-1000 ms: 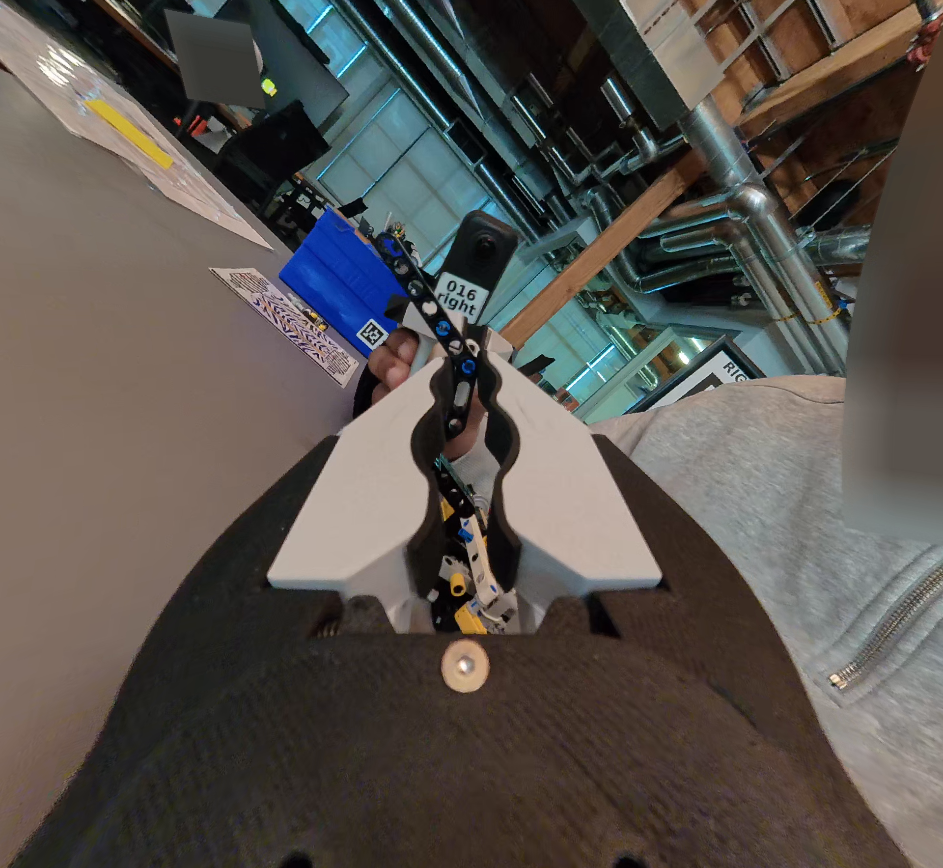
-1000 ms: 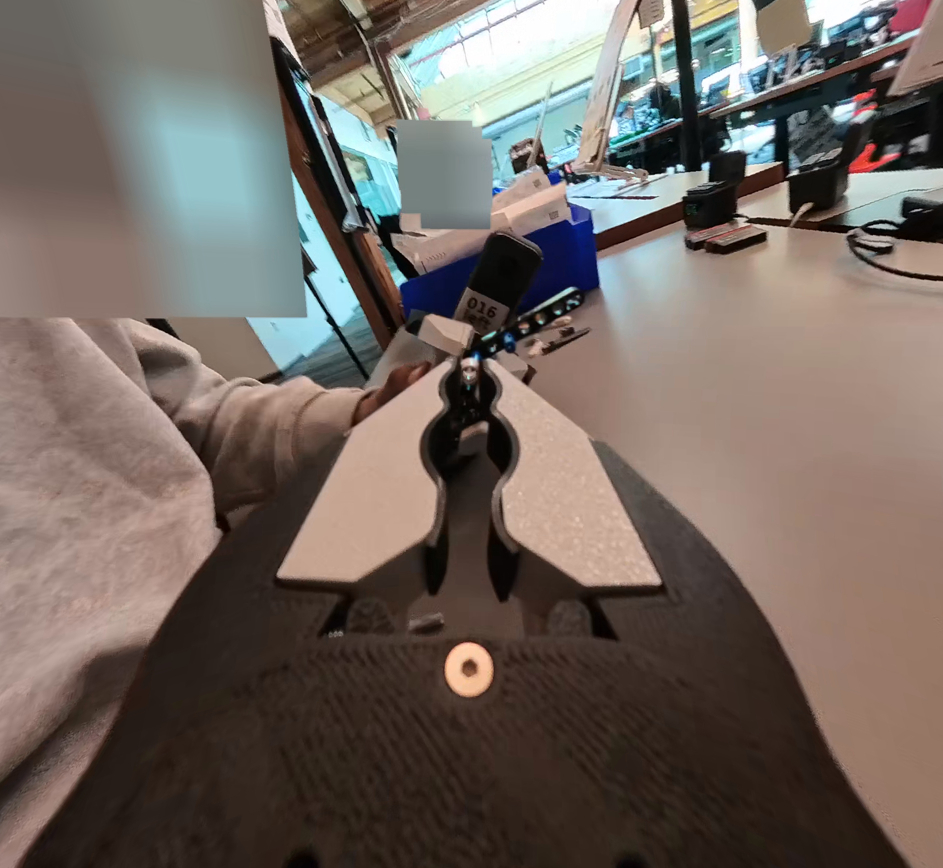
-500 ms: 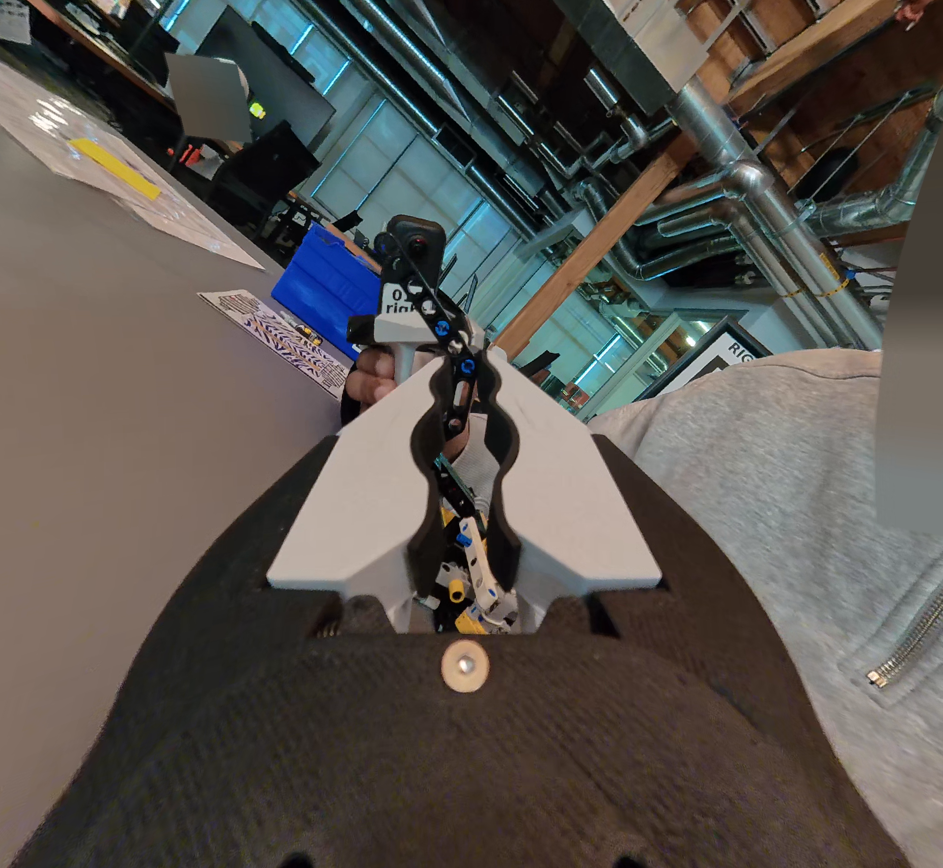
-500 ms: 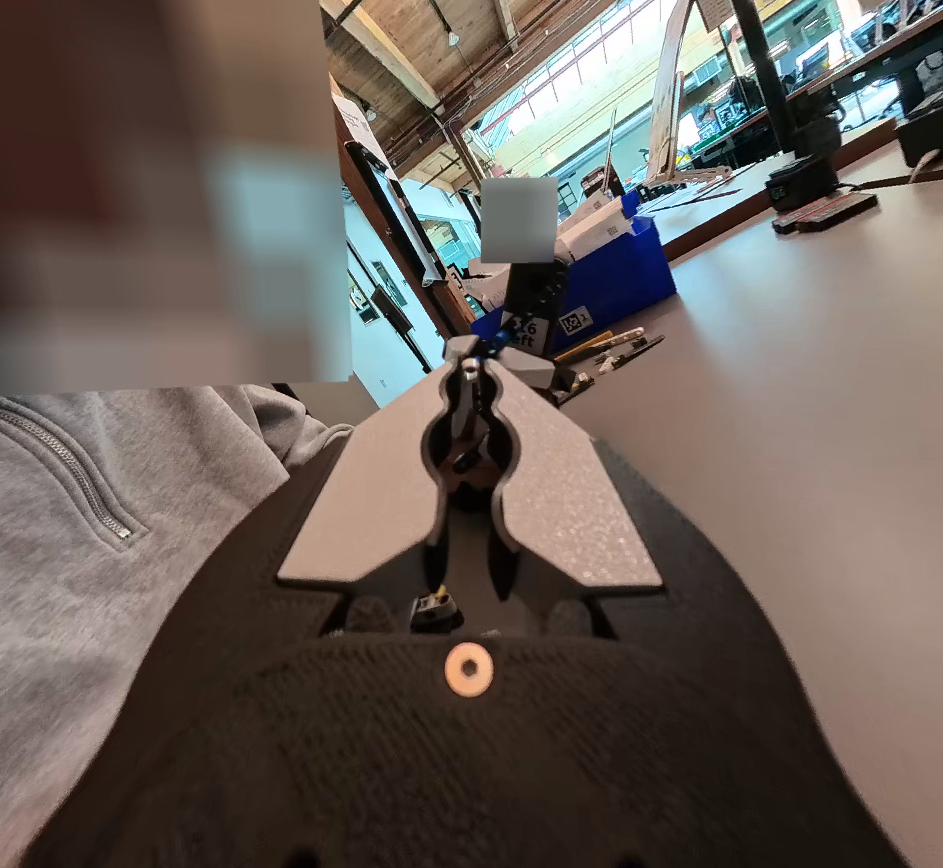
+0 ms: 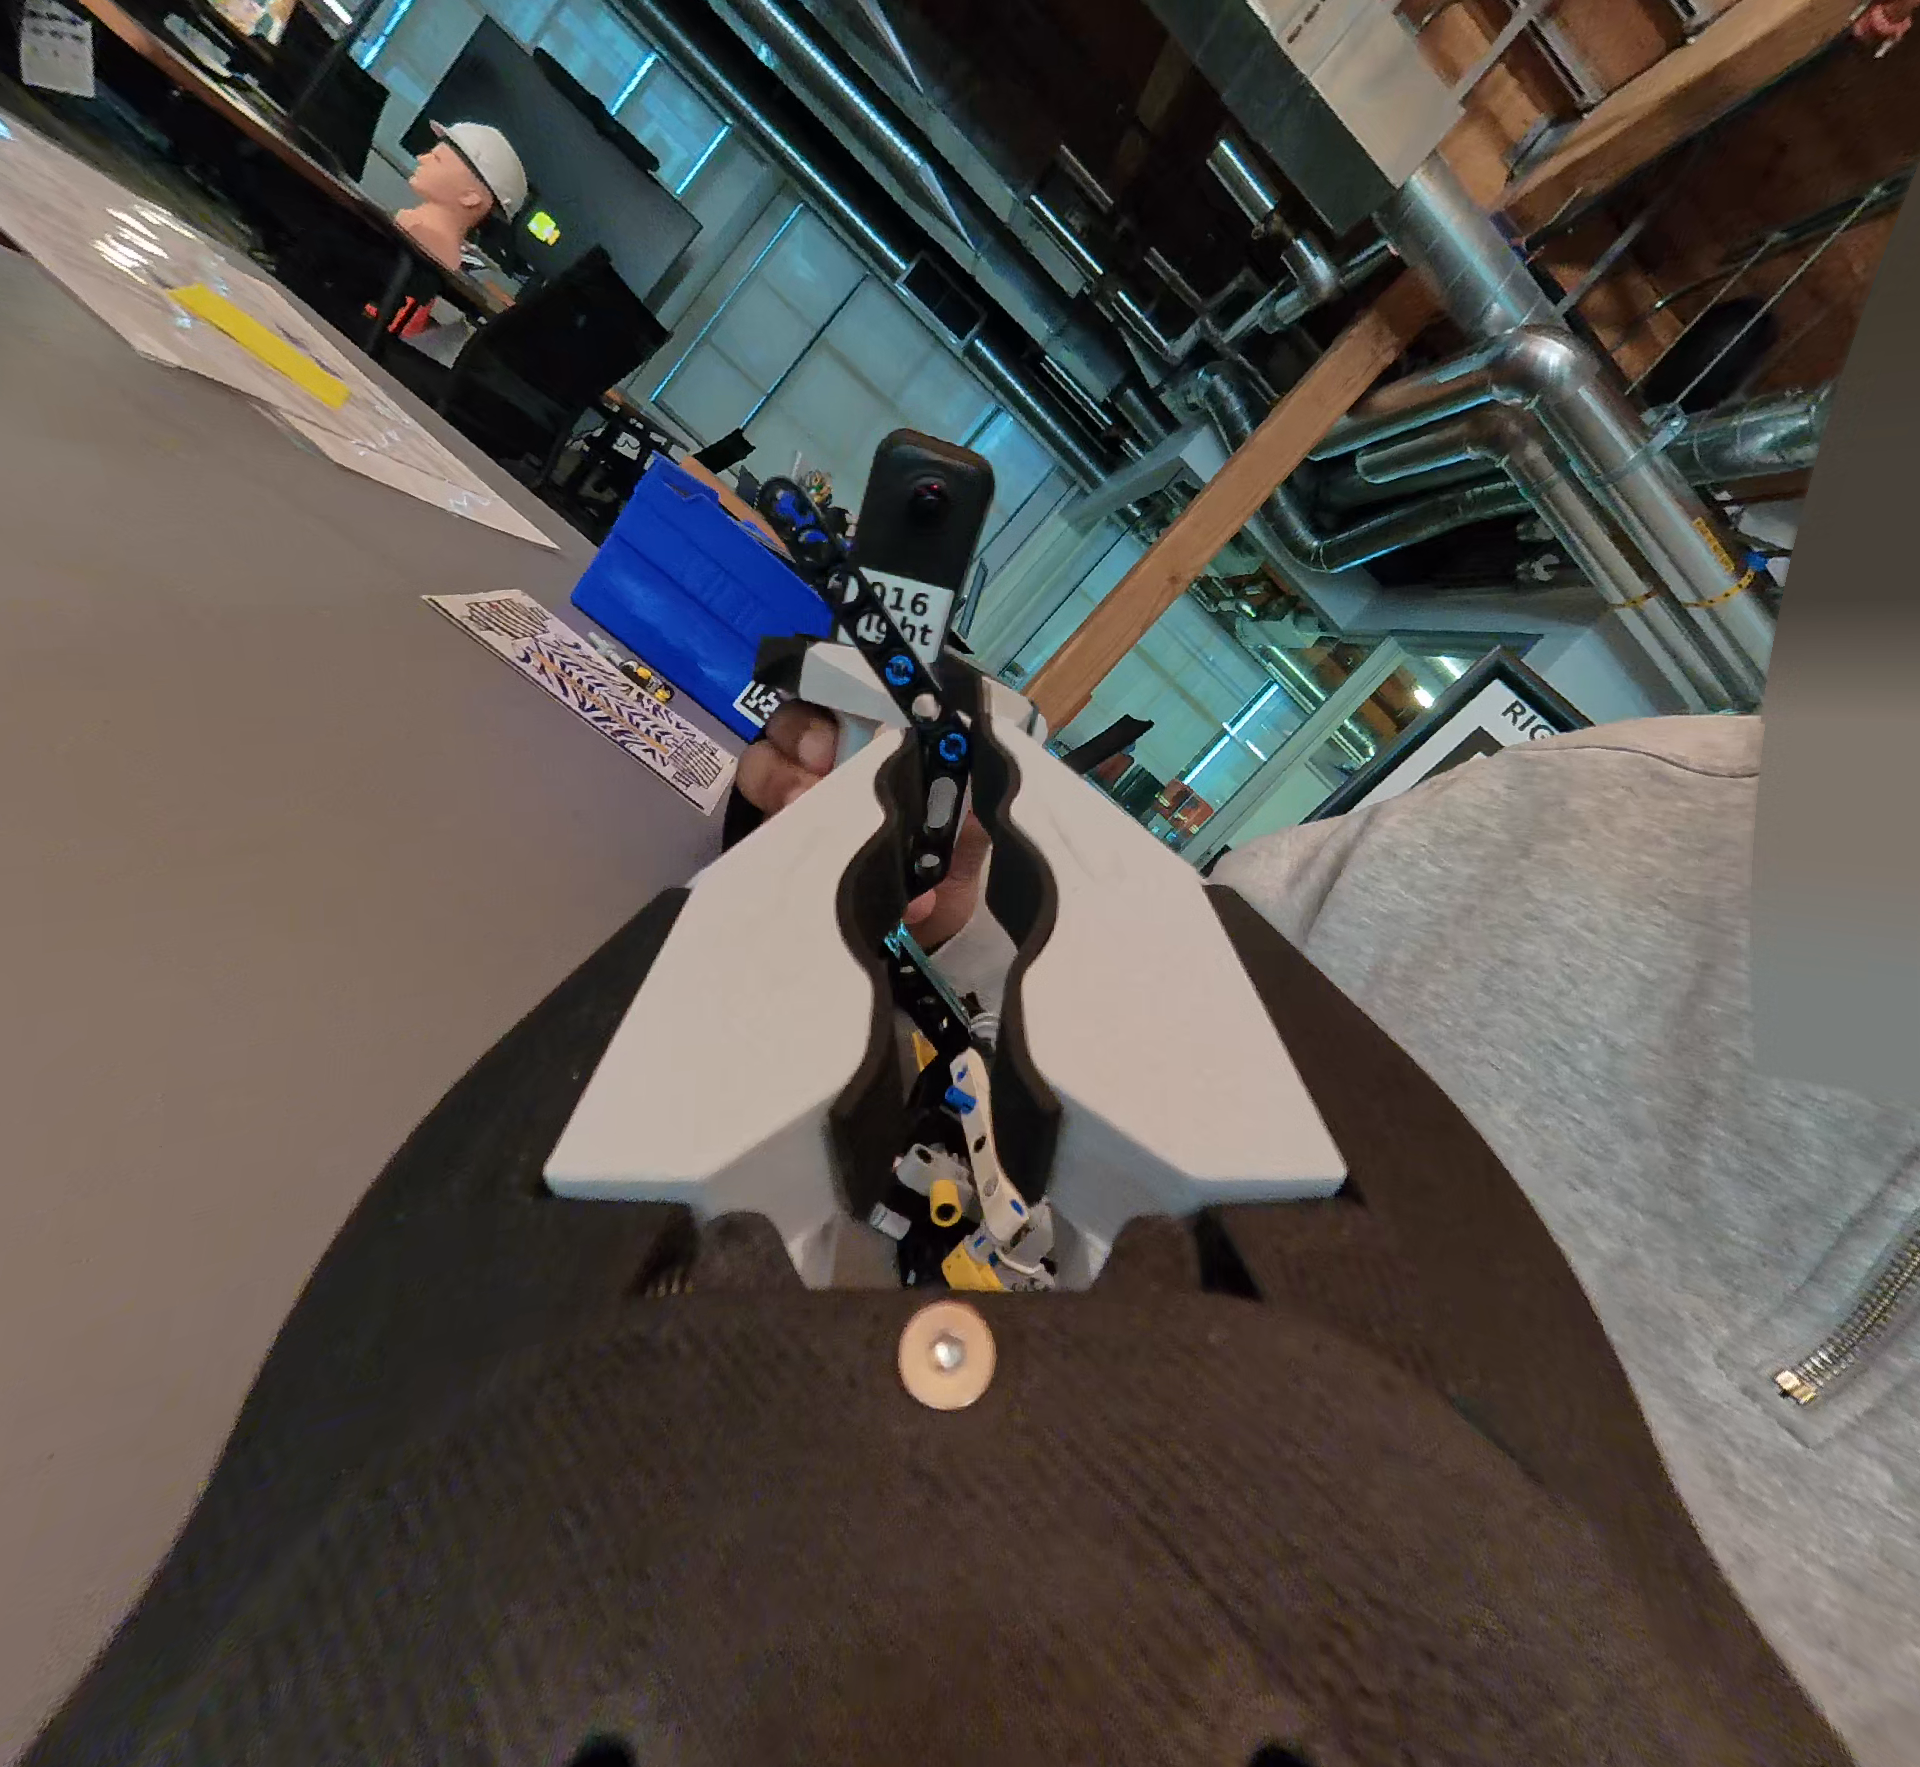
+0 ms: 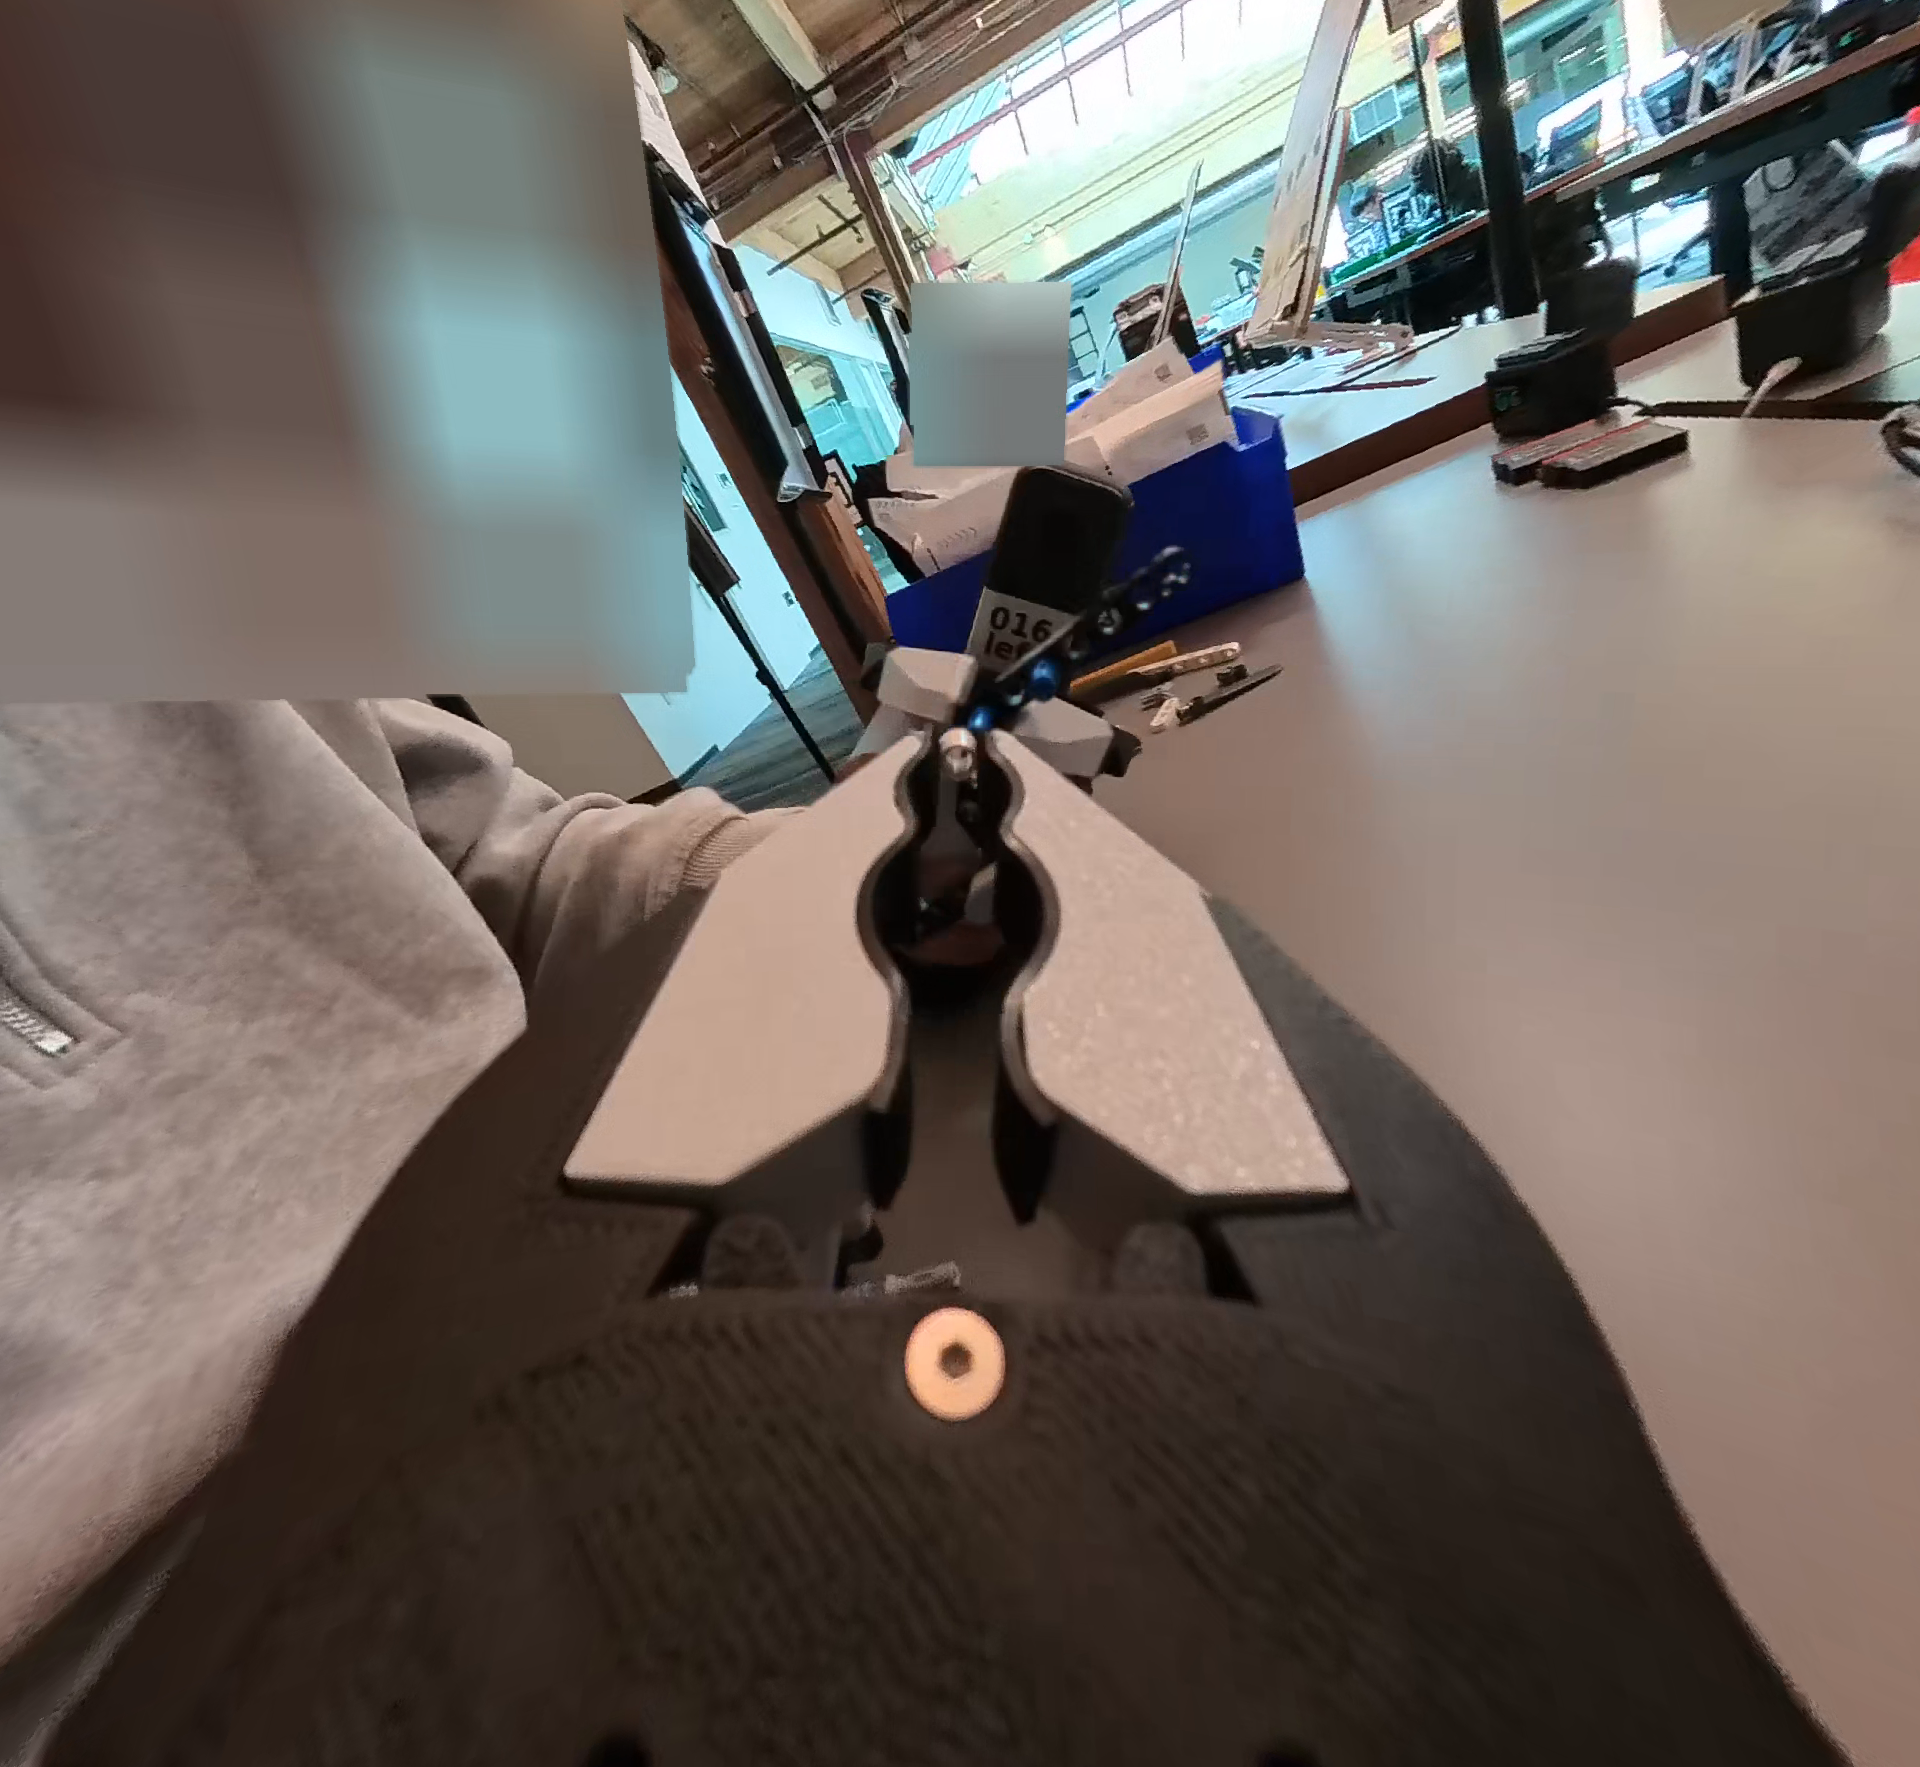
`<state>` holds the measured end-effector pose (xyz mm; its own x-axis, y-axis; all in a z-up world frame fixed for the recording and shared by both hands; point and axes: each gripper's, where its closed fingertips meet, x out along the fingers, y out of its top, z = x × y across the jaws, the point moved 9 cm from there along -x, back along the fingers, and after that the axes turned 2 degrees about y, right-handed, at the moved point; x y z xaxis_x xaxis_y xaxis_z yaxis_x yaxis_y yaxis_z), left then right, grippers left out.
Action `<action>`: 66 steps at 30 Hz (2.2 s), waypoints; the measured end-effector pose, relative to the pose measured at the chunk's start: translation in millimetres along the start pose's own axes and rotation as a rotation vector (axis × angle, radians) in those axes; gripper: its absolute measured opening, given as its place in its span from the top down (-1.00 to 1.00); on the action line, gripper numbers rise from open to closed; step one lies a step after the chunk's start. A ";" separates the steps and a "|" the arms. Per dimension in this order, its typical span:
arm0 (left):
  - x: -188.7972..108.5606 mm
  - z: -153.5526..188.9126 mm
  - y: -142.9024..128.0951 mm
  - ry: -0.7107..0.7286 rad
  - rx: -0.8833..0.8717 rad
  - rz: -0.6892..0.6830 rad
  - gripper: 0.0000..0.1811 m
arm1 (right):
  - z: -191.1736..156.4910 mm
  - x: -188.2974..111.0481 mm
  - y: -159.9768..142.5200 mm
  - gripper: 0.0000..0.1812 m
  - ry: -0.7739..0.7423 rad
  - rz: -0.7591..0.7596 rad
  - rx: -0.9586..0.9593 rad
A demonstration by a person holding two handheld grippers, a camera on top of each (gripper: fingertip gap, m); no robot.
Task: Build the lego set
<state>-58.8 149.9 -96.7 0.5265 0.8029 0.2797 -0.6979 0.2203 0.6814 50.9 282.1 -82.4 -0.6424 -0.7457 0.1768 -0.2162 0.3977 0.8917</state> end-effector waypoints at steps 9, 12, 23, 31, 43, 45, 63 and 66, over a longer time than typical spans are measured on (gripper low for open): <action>2.0 -1.1 -1.2 0.028 0.005 -0.025 0.92 | 0.4 -2.3 0.7 0.95 -0.037 -0.006 -0.020; 1.9 -1.3 -1.2 0.026 0.000 -0.028 0.92 | 0.4 -2.1 0.7 0.95 -0.039 -0.006 -0.022; 1.7 -1.0 -1.0 0.025 0.001 -0.027 0.92 | 0.4 -2.2 0.7 0.95 -0.065 -0.026 -0.044; 1.2 -1.7 -0.7 0.031 -0.003 -0.026 0.92 | -0.4 -1.3 0.4 0.95 -0.079 -0.033 -0.057; 1.3 -2.9 -0.2 0.041 -0.014 -0.036 0.92 | 6.6 -2.7 -1.7 0.95 -0.041 0.017 0.101; 1.2 -3.1 -0.1 0.048 -0.011 -0.033 0.92 | 8.0 -2.8 -2.4 0.95 -0.035 0.025 0.129; 2.4 -7.4 -1.5 0.107 -0.039 -0.048 0.92 | 8.3 -4.8 -1.0 0.94 -0.106 -0.055 0.061; 2.5 -8.2 -1.5 0.101 -0.052 -0.054 0.92 | 8.9 -5.1 -1.1 0.94 -0.102 -0.060 0.067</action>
<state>-60.4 156.1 -102.6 0.5143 0.8402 0.1720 -0.6954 0.2912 0.6569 47.9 290.2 -88.0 -0.6976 -0.7123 0.0776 -0.3026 0.3911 0.8692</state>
